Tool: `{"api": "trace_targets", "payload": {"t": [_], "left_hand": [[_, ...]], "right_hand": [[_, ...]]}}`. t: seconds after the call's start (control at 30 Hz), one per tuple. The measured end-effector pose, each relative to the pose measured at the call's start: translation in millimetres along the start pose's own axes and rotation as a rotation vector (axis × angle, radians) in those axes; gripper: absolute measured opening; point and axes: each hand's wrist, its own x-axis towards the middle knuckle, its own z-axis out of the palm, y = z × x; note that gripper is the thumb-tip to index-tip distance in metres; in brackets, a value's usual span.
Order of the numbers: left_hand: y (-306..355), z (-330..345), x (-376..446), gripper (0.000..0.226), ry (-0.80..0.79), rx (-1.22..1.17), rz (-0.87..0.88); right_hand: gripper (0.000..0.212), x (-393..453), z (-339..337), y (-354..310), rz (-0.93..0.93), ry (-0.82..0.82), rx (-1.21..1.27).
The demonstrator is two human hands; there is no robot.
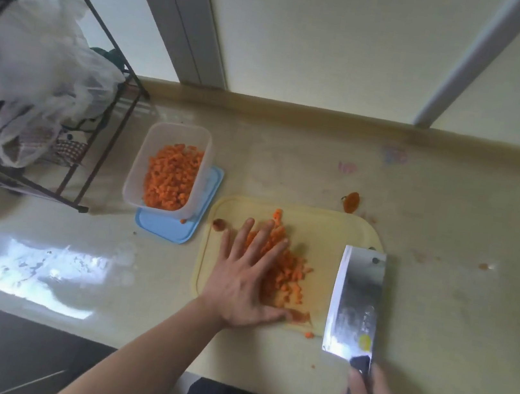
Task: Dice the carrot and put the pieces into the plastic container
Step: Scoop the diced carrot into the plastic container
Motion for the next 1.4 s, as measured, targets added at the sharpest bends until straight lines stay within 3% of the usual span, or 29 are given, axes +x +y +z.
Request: {"api": "trace_targets", "payload": {"t": [0.07,0.17,0.23,0.33,0.43,0.5,0.67,0.77,0.9,1.1,1.4], "left_hand": [[-1,-2,5,0.116,-0.005,-0.021,-0.073],[-1,-4,10,0.110,-0.014,-0.038,-0.115],[-2,-4,14,0.106,-0.006,-0.045,-0.130],[-1,-2,20,0.104,-0.003,-0.065,-0.131],[4,-1,22,0.105,-0.002,-0.081,-0.110],[9,1,21,0.107,0.007,-0.096,-0.099],[20,5,21,0.103,0.091,-0.166,-0.115],[26,11,23,0.097,0.131,-0.187,-0.108],[28,19,27,0.083,0.169,-0.176,-0.125],[39,25,35,0.068,0.198,-0.210,-0.087],[61,10,46,0.066,0.204,-0.280,-0.105]], "right_hand": [[0.010,-4,3,-7,0.107,-0.070,0.018],[0.019,-4,5,-8,0.182,-0.027,0.028],[0.015,-7,11,-16,0.158,-0.057,-0.090],[0.026,1,17,-10,0.055,0.108,-0.236],[0.014,9,19,-25,0.159,-0.059,-0.125],[0.018,17,24,-27,0.128,-0.129,-0.134],[0.024,36,47,-33,0.065,-0.126,-0.147],[0.039,41,54,-40,0.013,-0.151,-0.126],[0.021,51,57,-43,-0.062,-0.201,-0.206],[0.020,54,43,-43,-0.131,-0.314,-0.125],[0.034,52,17,-41,-0.204,-0.299,0.091]]}}
